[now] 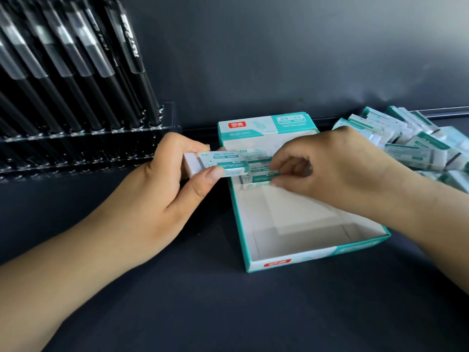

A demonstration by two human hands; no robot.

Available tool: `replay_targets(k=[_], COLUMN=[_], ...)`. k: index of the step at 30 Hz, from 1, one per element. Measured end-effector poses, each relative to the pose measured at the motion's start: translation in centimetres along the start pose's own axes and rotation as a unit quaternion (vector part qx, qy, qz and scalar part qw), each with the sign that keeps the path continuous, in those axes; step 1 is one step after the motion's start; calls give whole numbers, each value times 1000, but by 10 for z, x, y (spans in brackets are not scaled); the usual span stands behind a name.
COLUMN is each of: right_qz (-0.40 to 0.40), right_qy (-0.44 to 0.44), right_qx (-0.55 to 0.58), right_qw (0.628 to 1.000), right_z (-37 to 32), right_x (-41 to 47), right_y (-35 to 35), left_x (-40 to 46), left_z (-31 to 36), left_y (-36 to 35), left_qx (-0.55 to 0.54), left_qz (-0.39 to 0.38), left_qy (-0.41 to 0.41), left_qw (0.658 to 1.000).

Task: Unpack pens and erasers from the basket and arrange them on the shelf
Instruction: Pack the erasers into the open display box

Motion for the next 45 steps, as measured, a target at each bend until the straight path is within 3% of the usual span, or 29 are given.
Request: replay_targets(k=[8,16,20,25,31,35,38,41,45], right_qz=[32,5,-17,11,47,44,12,-44,-89], right_qy=[-1,9,7,88,138,162,92,-11,-14], right_qx=[30,31,128,247,181,38,-54,-111,-162], right_qw=[999,999,992,965,973,985,994,993,983], right_z=[-2,-4,-5,-21,-34,-34,-14,13,13], right_x=[0,2,1,-6,-11,-13,-7,-5,-9], right_y=[1,0,13,32,33,37,43,45,35], left_x=[-1,-3,-2,-2,-9,-6,-4,-3,-4], left_z=[0,8,16,20,31,30,28,23,21], left_y=[-1,2,10,14,6,-3,-9,-13,-23], left_qx=[3,-24,-99,-204,-251,-175,-72,-79,-22], left_qz=[-1,1,26,62,50,-6,-35,-69,-122], left_qy=[-2,-18,-38,-36,-63,-71,-97,-57,-44], left_qw=[1000,1000,994,976,965,982,992,993,991])
Point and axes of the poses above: each hand's wrist, its own x-axis towards the middle knuckle, its own y-axis out of the back of the hand, z = x × y, the point moved 7 cm from there along x, towards the middle knuckle, and after that the axes turned 1 degree about -z, right-handed, at the moved point
